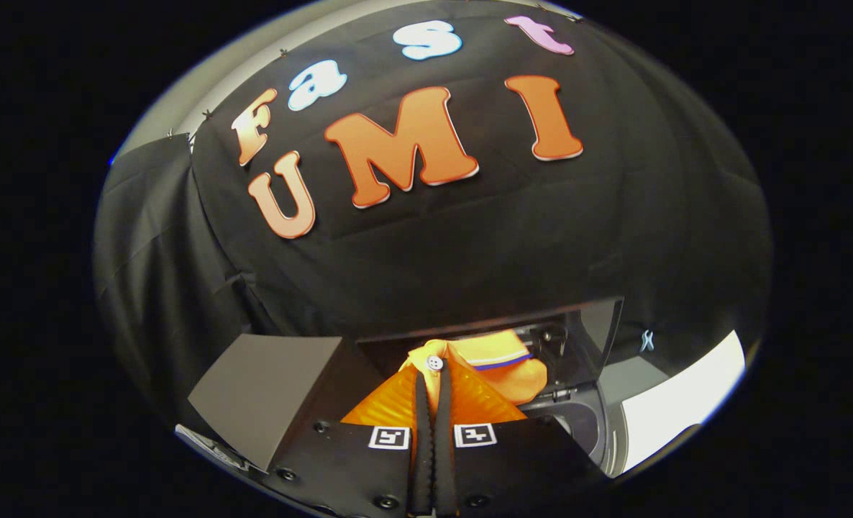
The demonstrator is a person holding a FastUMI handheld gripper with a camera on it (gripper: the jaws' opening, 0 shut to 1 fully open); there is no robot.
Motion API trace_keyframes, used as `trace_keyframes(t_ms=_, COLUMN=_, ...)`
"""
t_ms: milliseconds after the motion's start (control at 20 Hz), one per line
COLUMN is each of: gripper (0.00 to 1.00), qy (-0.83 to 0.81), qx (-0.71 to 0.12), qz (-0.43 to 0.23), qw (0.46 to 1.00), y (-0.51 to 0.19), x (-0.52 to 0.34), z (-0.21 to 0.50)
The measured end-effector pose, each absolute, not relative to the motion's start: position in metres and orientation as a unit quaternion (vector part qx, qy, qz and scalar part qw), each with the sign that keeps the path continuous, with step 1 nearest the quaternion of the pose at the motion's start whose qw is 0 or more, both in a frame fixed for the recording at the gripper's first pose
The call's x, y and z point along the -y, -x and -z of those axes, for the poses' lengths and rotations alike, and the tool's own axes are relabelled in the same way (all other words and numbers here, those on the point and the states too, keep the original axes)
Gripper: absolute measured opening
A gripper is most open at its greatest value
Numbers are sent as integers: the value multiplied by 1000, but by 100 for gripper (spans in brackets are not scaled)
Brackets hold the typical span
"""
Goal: Put the clothes into the washing machine and then close the washing machine lid.
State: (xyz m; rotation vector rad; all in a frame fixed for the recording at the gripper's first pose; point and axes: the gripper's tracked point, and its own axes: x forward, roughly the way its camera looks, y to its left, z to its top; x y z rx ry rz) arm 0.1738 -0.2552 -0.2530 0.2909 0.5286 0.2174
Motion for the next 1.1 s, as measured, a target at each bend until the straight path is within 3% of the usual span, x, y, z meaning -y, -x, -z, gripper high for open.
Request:
trace_keyframes(t_ms=650, gripper=9, qy=-147, qx=-438, qz=-36, qw=886, y=-154, x=272, z=534)
trace_keyframes(t_ms=1100, gripper=11, qy=-124, qx=-477, qz=0, qw=870, y=-154, x=280, z=582)
